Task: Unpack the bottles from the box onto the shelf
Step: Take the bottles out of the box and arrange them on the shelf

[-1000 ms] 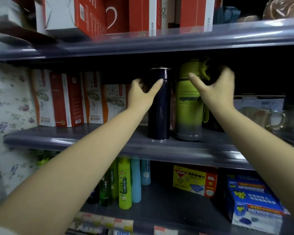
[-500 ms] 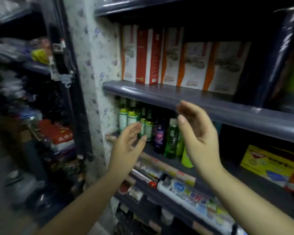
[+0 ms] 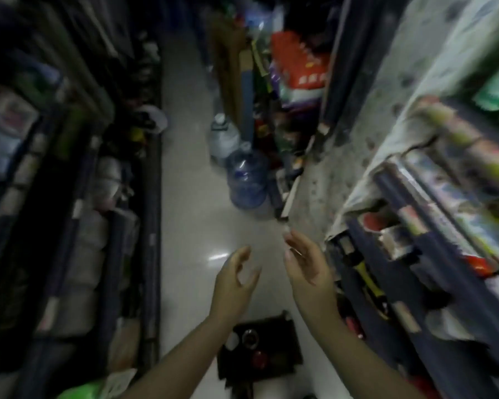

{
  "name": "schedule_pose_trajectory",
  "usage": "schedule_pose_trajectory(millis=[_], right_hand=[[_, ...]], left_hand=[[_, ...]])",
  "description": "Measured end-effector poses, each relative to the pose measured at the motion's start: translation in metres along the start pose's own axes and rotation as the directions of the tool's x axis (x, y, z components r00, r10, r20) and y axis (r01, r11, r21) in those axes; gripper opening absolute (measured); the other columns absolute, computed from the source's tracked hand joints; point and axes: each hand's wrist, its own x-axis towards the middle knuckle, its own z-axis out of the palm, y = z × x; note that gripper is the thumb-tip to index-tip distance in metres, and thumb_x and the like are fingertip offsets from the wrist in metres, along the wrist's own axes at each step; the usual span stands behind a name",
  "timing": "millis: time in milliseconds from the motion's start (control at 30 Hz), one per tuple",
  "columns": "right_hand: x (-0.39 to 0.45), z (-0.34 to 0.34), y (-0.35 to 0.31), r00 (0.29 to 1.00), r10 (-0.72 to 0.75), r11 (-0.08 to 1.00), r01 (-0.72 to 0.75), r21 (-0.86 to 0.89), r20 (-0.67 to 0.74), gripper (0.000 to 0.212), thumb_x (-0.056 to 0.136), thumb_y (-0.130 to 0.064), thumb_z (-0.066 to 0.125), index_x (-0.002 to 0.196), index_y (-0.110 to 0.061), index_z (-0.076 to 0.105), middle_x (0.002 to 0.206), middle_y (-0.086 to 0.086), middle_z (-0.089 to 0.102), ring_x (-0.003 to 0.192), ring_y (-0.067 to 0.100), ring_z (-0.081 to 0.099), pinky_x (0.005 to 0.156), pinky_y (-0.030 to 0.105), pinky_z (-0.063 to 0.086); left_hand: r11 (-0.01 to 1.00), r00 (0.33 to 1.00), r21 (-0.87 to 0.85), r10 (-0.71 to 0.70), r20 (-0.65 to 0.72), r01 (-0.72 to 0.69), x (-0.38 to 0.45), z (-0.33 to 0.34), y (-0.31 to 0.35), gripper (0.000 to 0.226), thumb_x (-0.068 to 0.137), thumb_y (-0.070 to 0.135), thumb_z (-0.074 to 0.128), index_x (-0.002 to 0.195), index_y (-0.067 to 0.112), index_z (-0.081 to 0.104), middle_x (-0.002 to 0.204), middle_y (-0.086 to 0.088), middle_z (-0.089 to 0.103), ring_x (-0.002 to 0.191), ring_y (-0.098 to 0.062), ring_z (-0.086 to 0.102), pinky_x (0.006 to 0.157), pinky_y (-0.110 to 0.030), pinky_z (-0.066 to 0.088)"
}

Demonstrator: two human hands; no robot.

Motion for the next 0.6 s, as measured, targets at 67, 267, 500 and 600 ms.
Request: schedule_pose_trajectory(millis=[67, 267, 500, 600], right_hand=[[-0.004, 0.011, 0.041, 0.993, 0.092, 0.996, -0.09, -0.022, 0.072, 0.033, 0.088, -0.028, 0.059, 0.12, -0.032, 0.055, 0.123, -0.01, 0.062, 0.119, 0.007, 0.056, 0.105, 0.035, 0.043], [-0.021, 0.027, 0.171, 0.925, 0.336, 0.94, -0.316, -0.131, 0.176, 0.038, 0.092, -0.018, 0.056, 0.126, -0.034, 0.052, 0.127, -0.016, 0.059, 0.122, 0.003, 0.052, 0.104, 0.031, 0.044], [-0.05, 0.041, 0.326, 0.827, 0.533, 0.844, -0.505, -0.179, 0.18, 0.036, 0.089, -0.027, 0.058, 0.119, -0.044, 0.051, 0.127, -0.016, 0.058, 0.12, 0.002, 0.054, 0.1, 0.028, 0.045], [-0.064, 0.039, 0.389, 0.792, 0.578, 0.813, -0.538, -0.225, 0.196, 0.039, 0.091, -0.024, 0.059, 0.121, -0.047, 0.049, 0.127, -0.018, 0.056, 0.12, -0.001, 0.052, 0.1, 0.029, 0.046]], left_hand=[[0.994, 0.994, 0.031, -0.108, -0.03, 0.109, -0.007, -0.003, -0.04, 0.05, 0.088, 0.024, 0.065, 0.135, 0.019, 0.049, 0.132, 0.006, 0.056, 0.12, -0.005, 0.053, 0.1, -0.018, 0.043], [0.935, 0.947, 0.15, -0.318, -0.048, 0.322, -0.028, 0.019, -0.171, 0.049, 0.09, 0.028, 0.062, 0.136, 0.024, 0.045, 0.133, 0.012, 0.05, 0.12, -0.002, 0.048, 0.095, -0.005, 0.035], [0.88, 0.903, 0.26, -0.425, 0.06, 0.397, -0.035, 0.071, -0.316, 0.045, 0.088, 0.027, 0.057, 0.132, 0.033, 0.046, 0.128, 0.017, 0.055, 0.115, -0.002, 0.055, 0.094, -0.012, 0.042], [0.878, 0.896, 0.228, -0.442, 0.053, 0.42, -0.033, 0.094, -0.368, 0.05, 0.087, 0.02, 0.059, 0.125, 0.049, 0.042, 0.12, 0.029, 0.052, 0.115, 0.001, 0.054, 0.096, -0.013, 0.041]])
